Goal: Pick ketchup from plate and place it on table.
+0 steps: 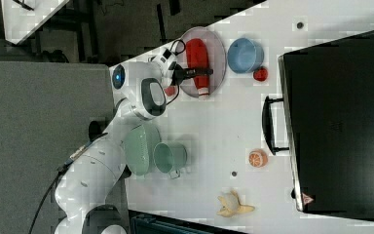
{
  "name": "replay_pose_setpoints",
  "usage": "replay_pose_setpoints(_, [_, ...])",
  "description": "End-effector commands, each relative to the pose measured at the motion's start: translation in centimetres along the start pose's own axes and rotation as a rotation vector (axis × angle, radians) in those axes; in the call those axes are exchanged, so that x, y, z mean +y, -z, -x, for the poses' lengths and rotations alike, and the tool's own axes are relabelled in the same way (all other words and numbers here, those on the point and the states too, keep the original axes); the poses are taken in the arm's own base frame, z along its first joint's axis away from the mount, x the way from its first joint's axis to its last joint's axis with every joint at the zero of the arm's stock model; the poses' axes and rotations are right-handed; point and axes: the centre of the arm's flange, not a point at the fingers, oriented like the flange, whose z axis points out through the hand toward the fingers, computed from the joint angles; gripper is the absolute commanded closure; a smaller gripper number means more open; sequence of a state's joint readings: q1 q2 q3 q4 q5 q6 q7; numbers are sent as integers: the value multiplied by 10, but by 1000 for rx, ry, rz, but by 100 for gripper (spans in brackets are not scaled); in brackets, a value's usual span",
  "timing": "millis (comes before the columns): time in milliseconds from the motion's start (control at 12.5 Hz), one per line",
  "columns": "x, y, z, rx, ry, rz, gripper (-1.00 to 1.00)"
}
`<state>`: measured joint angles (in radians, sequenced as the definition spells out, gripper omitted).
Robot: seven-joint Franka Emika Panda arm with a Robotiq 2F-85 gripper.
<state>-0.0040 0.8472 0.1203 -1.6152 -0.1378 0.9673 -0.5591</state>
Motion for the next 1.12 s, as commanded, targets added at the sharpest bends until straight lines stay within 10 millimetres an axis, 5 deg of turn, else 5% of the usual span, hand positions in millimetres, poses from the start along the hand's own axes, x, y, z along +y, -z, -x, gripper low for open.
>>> replay_pose_setpoints(80, [5, 30, -17, 51, 35, 5, -20])
replay_pose_setpoints(240, [3, 63, -27, 98, 18, 1, -20])
replay_pose_setpoints(560, [14, 169, -29, 68, -70, 41, -20])
replay_pose_setpoints(880, [37, 253, 1, -98, -159, 118, -20])
replay_pose_setpoints(1120, [58, 285, 32, -136, -388, 147, -20])
